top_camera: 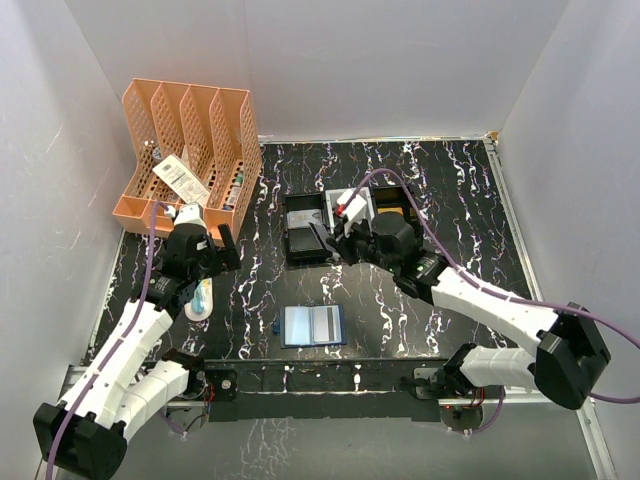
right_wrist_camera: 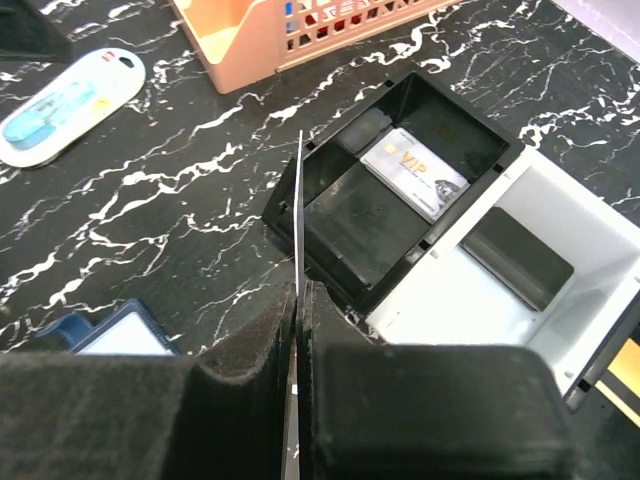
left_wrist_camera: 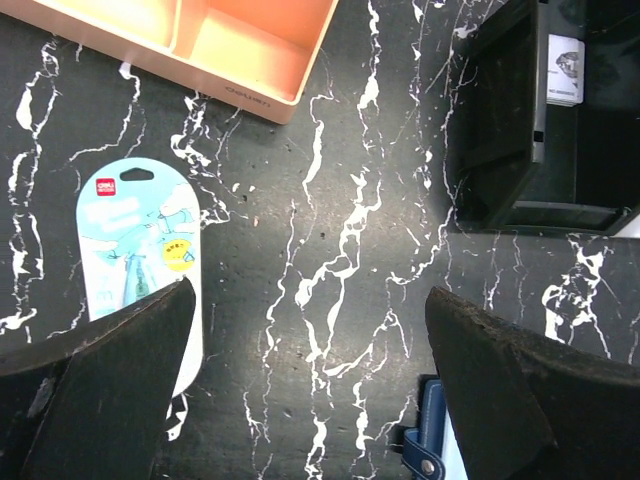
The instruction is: Take the credit cards out of the card holder
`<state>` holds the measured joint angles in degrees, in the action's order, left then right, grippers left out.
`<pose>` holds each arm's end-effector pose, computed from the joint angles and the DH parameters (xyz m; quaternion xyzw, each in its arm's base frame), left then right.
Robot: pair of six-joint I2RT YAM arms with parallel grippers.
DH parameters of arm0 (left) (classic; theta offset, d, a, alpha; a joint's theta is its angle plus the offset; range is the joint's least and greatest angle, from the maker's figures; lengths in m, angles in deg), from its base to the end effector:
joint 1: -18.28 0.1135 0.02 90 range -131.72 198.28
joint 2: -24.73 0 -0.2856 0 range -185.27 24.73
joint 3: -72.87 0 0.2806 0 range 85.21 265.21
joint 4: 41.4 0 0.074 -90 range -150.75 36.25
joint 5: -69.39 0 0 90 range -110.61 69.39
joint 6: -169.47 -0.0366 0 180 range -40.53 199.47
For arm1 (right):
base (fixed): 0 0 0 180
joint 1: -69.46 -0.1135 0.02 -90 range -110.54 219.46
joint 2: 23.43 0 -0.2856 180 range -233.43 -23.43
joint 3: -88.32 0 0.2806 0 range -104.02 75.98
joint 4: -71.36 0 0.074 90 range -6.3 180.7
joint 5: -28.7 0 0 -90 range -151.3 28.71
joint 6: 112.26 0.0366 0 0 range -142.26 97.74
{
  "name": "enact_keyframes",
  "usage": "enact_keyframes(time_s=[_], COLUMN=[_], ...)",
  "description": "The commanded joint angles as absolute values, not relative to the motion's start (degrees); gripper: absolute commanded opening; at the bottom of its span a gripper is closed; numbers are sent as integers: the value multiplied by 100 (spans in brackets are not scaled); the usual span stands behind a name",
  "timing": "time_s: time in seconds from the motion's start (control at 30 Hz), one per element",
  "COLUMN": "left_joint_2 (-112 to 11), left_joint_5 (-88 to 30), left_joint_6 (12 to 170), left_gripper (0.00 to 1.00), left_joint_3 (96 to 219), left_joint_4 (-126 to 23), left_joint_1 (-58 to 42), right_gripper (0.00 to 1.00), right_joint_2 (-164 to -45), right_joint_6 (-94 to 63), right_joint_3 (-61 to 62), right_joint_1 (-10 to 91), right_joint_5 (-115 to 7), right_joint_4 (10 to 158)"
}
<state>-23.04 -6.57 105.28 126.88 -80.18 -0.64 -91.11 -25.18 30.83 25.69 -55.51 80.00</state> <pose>0.1914 -0.0562 0.2966 -0.1109 0.8652 -0.0824 0.4820 0.2085 0.2048 0.2924 -0.3488 0.7341 0.2413 0.5303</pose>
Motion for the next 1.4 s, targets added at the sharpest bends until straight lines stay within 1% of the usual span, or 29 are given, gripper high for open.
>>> enact_keyframes(time_s=[0.0,0.17,0.33,0.47,0.87,1.13,1.37], left_joint_2=[-2208,-2115,-1928,-1869,-1865,-1868,-1912], left_joint_5=[-358,-318,-31,-200,-48,26,228], left_joint_6=[10083,10165,10189,10215,10270,10285,10360], left_gripper=[99,99,99,99,99,99,99], left_joint_3=[12728,12714,12681,12648,12664,12678,12719], left_joint_4=[-8150,-8100,-8106,-8051,-8099,-8123,-8230], left_joint_1=[-44,-44,-44,-44,-44,-47,-44], right_gripper=[0,0,0,0,0,0,0], right_joint_2=[-9474,-10011,-10492,-10858,-12025,-12608,-13001], right_joint_6=[-2912,-3117,-3296,-3531,-4807,-5629,-5719], right_joint_3=[2459,2101,1776,1492,473,142,-137], right_joint_1=[2583,2582,2583,2582,2572,2576,2570], right_joint_5=[-6005,-6117,-6185,-6287,-6669,-6922,-6865], right_joint_4=[8114,8152,8168,8190,8485,8403,8344])
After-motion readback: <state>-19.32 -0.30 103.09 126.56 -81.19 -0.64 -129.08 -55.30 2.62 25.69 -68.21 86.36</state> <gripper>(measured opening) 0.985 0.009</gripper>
